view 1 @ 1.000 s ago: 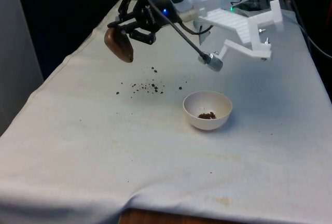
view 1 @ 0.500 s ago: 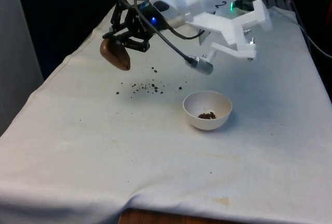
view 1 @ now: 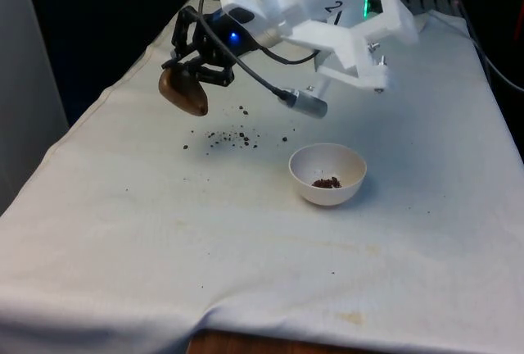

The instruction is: Pour the coffee beans from the cup into the bowl.

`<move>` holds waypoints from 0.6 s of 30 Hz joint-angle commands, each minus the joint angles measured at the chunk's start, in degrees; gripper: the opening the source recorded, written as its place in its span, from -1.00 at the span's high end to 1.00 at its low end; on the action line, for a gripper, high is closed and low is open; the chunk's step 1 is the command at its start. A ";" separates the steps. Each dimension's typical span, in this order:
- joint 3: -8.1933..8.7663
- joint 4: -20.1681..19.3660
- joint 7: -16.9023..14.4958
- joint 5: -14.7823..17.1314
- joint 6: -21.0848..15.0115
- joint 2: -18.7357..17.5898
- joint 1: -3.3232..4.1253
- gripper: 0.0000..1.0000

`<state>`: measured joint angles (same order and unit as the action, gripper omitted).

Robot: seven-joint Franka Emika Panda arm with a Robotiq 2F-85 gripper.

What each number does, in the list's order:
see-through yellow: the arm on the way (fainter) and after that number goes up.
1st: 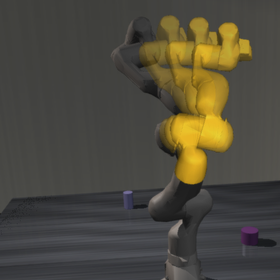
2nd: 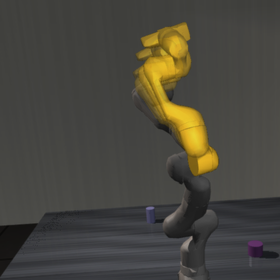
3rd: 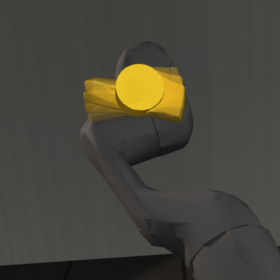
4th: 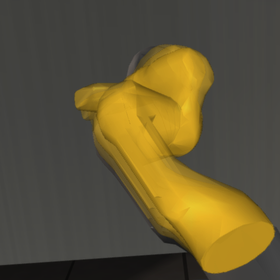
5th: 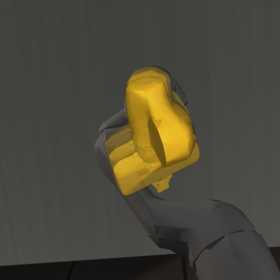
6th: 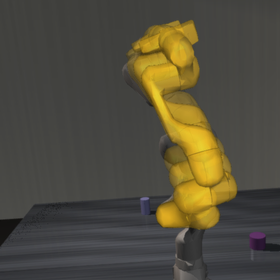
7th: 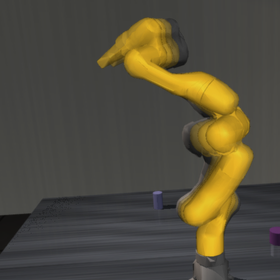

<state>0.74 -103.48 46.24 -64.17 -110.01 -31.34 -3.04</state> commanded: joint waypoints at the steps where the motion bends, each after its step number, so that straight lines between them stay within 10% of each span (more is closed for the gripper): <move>1: -0.23 0.06 -0.86 0.86 -0.86 0.11 -0.63 1.00; 18: 2.86 0.11 -4.01 6.65 -5.90 -0.46 -0.69 1.00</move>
<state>3.90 -103.30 42.86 -58.10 -114.99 -31.80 -3.09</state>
